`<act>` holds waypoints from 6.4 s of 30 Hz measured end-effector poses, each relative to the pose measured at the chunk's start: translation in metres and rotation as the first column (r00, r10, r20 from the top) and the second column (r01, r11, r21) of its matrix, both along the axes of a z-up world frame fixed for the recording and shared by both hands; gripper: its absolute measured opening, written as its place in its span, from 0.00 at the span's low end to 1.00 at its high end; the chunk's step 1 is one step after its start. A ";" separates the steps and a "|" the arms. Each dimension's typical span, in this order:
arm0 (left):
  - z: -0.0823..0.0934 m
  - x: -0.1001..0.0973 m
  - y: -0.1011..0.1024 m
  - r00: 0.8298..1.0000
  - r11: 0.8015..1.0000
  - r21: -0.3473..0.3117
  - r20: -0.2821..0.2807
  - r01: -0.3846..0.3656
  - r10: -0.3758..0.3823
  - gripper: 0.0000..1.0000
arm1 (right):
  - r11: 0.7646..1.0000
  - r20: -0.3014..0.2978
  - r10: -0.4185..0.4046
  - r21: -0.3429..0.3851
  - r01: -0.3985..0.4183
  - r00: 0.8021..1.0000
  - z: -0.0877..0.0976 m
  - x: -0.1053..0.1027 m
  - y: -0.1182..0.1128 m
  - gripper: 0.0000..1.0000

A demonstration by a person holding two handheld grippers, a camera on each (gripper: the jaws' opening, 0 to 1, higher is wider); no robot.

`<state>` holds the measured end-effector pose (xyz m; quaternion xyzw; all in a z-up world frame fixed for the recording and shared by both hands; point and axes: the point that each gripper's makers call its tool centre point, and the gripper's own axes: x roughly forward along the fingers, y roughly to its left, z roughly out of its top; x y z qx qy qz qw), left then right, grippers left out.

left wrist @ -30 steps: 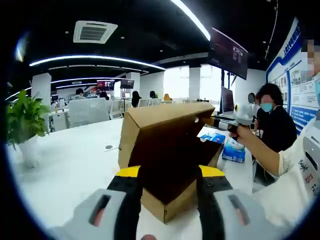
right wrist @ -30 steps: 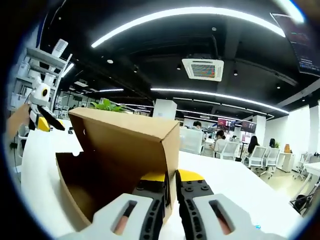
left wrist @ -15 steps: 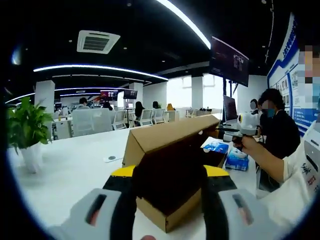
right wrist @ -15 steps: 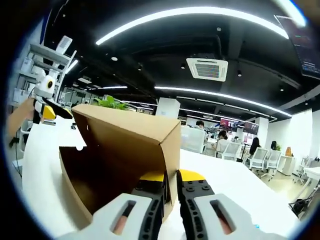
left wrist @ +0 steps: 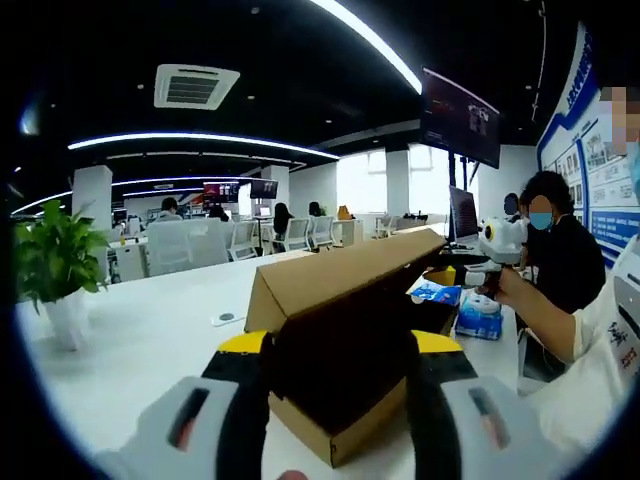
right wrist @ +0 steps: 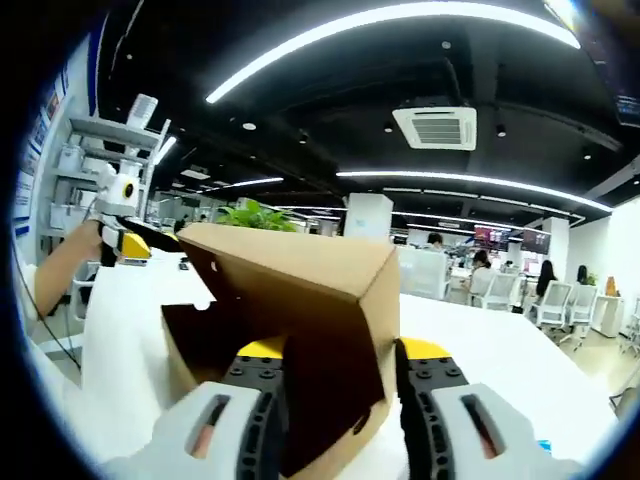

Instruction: Operate the shoe box by opening the lid, removing the specified soft item, and placing it in the target area until the item is outside and the box remains undamaged.

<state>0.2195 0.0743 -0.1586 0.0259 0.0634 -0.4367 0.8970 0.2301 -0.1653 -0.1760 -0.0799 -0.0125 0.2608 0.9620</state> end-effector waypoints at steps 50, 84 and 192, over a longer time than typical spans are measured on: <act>-0.078 -0.036 -0.003 0.999 0.970 0.243 0.023 -0.027 0.022 0.56 | 0.976 -0.104 0.155 -0.136 -0.169 0.982 -0.055 -0.038 0.017 0.84; -0.063 -0.027 0.009 0.892 0.765 0.589 0.449 -0.260 -0.043 0.48 | 0.661 0.262 0.271 -0.750 0.018 0.926 -0.053 -0.052 0.008 0.59; -0.042 -0.042 0.026 0.991 0.997 0.048 0.123 -0.066 0.060 0.31 | 0.959 0.100 0.185 -0.234 -0.158 0.978 -0.030 -0.063 -0.006 0.47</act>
